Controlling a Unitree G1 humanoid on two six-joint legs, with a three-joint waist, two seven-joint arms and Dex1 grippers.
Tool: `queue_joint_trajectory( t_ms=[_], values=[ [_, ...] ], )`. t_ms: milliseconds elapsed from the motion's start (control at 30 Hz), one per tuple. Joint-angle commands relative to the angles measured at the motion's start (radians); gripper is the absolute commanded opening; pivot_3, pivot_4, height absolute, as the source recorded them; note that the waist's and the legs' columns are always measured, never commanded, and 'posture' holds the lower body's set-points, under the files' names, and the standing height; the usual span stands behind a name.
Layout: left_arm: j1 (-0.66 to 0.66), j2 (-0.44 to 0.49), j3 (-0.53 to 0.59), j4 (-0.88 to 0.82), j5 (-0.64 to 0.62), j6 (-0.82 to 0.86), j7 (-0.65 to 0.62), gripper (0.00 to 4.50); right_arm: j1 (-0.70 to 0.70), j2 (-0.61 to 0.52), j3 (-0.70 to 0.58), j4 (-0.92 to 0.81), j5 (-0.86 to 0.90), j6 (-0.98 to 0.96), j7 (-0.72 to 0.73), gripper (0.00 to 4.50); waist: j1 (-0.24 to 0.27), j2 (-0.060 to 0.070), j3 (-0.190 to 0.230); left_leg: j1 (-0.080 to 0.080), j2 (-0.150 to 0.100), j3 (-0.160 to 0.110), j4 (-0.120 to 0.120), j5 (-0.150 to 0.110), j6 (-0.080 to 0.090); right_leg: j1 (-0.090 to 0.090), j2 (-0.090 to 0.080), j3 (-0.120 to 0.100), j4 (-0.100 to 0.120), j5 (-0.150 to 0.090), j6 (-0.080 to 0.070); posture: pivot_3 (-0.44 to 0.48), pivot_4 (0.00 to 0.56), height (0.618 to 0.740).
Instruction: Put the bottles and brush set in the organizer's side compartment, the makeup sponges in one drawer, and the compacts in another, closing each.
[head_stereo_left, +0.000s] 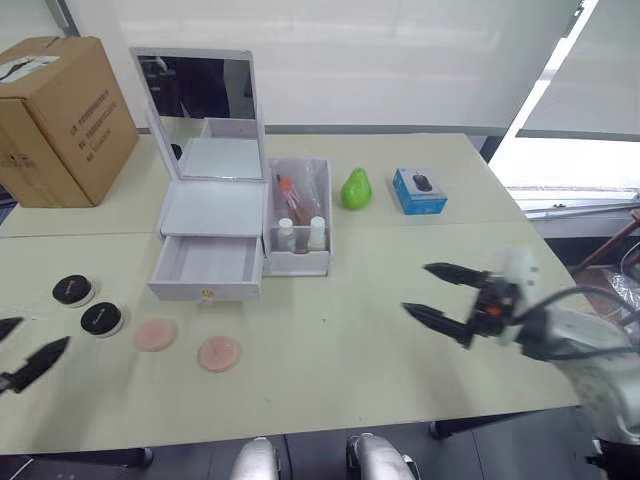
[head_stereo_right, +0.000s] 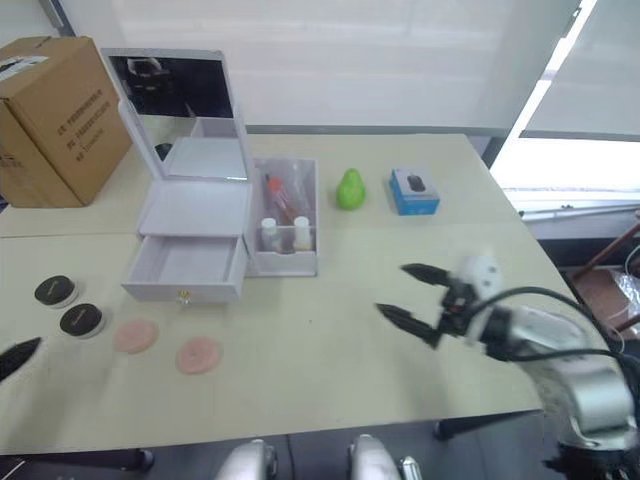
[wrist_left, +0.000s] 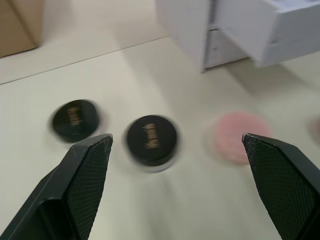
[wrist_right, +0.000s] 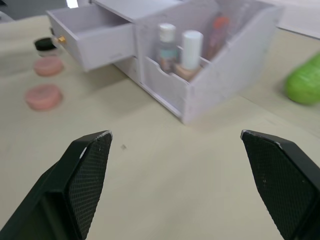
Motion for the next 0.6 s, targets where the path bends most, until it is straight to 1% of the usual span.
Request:
queue_joint_trajectory(
  t_ms=[33,100,167,233,300,367,400,433,500,600],
  values=[
    [-0.085,0.094,0.034,0.255,0.059,-0.070,-0.077,4.46,0.102,-0.041,-0.151,0.084,0.005,-0.073,0.093,4.50,0.000,0.000,0.000,0.000,0.000,0.000,0.000,0.000,0.000,0.000,0.000,0.000,0.000,0.000,0.000,0.000,0.150,0.733],
    [-0.131,0.138,0.020,0.366,0.094,-0.111,-0.114,4.46,0.159,-0.059,-0.198,0.150,-0.024,-0.120,0.129,4.50,-0.002,0.000,0.000,0.001,0.001,0.000,-0.001,0.000,0.000,-0.001,0.000,-0.001,0.001,0.000,0.000,0.000,0.150,0.733],
    [-0.176,0.170,0.003,0.459,0.125,-0.152,-0.140,4.46,0.184,-0.063,-0.230,0.198,-0.028,-0.148,0.146,4.50,-0.004,0.000,0.000,0.001,0.002,0.001,-0.002,0.000,-0.001,-0.001,0.000,-0.001,0.000,0.000,0.000,0.000,0.150,0.733],
    [-0.216,0.189,-0.012,0.510,0.143,-0.171,-0.160,4.46,0.193,-0.065,-0.243,0.224,-0.034,-0.170,0.156,4.50,-0.007,0.000,0.000,0.001,0.002,0.002,-0.003,-0.001,-0.002,-0.002,-0.001,-0.001,0.000,0.000,0.000,0.000,0.150,0.733],
    [-0.242,0.192,-0.021,0.526,0.155,-0.180,-0.176,4.46,0.191,-0.061,-0.245,0.231,-0.034,-0.183,0.155,4.50,-0.010,0.000,0.000,0.001,0.002,0.002,-0.004,-0.005,-0.008,-0.004,-0.002,-0.003,0.000,0.000,0.000,0.000,0.150,0.733],
    [-0.254,0.186,-0.026,0.524,0.160,-0.180,-0.184,4.46,0.191,-0.057,-0.235,0.224,-0.035,-0.187,0.154,4.50,-0.012,0.000,0.000,0.001,0.002,0.003,-0.005,-0.005,-0.008,-0.004,-0.005,-0.006,0.001,0.000,0.000,0.000,0.150,0.733],
    [-0.252,0.180,-0.027,0.518,0.164,-0.182,-0.186,4.46,0.189,-0.054,-0.227,0.218,-0.034,-0.187,0.150,4.50,-0.013,0.000,0.000,0.002,0.002,0.004,-0.005,-0.005,-0.008,-0.003,-0.009,-0.012,0.002,0.000,0.000,0.000,0.150,0.733],
    [-0.247,0.172,-0.026,0.510,0.166,-0.183,-0.186,4.46,0.184,-0.050,-0.218,0.209,-0.032,-0.186,0.145,4.50,-0.013,0.000,0.000,0.002,0.002,0.005,-0.005,-0.005,-0.008,-0.003,-0.013,-0.017,0.002,0.000,0.000,0.000,0.150,0.733],
    [-0.220,0.144,-0.018,0.468,0.164,-0.177,-0.188,4.46,0.168,-0.045,-0.192,0.176,-0.023,-0.173,0.136,4.50,-0.014,0.000,-0.001,0.002,0.003,0.005,-0.004,-0.005,-0.008,-0.002,-0.015,-0.021,0.002,0.000,0.000,0.000,0.150,0.733],
    [-0.131,0.060,0.014,0.285,0.125,-0.123,-0.178,4.46,0.114,-0.037,-0.136,0.089,0.021,-0.123,0.103,4.50,-0.018,0.002,-0.001,0.005,0.003,0.007,-0.005,-0.005,-0.008,0.001,-0.016,-0.022,0.002,0.000,0.000,0.000,0.150,0.733]
  ],
)
